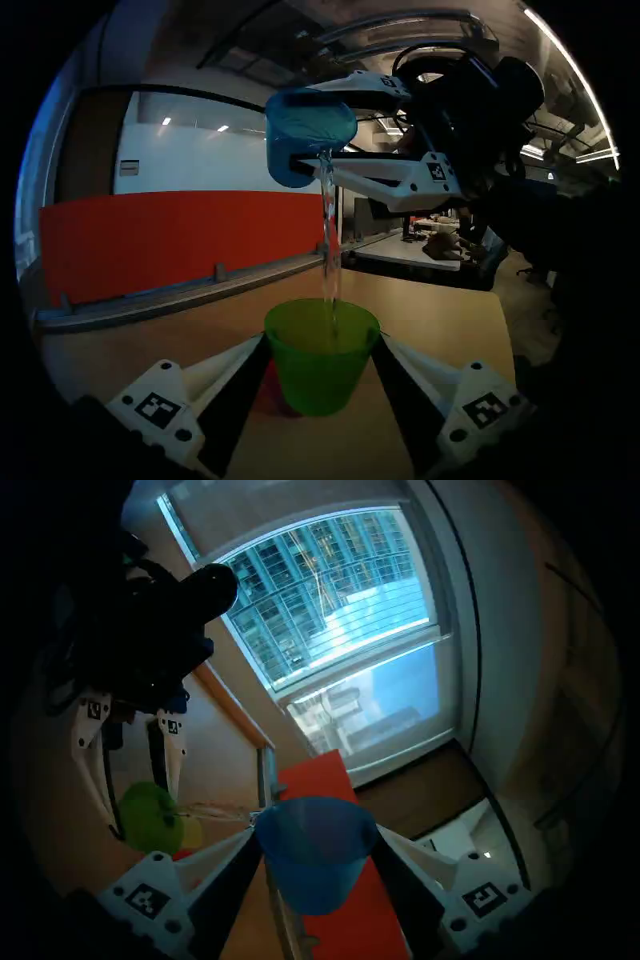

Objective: Pour water

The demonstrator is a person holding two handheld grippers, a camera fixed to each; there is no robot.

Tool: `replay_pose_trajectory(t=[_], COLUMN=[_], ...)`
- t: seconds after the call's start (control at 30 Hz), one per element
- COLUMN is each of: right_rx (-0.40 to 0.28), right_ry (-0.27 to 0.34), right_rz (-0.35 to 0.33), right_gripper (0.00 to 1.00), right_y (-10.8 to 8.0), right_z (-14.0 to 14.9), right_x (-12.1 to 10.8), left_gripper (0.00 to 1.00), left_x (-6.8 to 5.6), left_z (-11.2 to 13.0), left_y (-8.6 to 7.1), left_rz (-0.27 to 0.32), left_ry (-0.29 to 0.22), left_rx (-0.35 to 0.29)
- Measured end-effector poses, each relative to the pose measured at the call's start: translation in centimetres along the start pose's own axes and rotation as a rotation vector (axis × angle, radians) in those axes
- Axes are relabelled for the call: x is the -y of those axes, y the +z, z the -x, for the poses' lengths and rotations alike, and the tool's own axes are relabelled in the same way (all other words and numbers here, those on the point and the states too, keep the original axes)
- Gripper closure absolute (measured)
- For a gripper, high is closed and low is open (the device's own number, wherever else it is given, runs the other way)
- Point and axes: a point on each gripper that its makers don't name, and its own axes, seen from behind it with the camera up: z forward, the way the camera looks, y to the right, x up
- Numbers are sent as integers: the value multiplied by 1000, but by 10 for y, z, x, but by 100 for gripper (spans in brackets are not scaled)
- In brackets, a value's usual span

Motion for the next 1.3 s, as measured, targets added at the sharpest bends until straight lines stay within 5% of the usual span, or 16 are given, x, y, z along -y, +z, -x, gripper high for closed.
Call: replay_pose_trajectory(t=[1.3], right_rx=[2], right_ry=[-204], right_rz=[62], right_gripper=[9], right_y=[8], right_z=[-11], right_x=[-37], left_gripper=[14], left_x=[-1], left_z=[0], left_y=[2], left_rz=[-1], left_ry=[7], left_rx=[1])
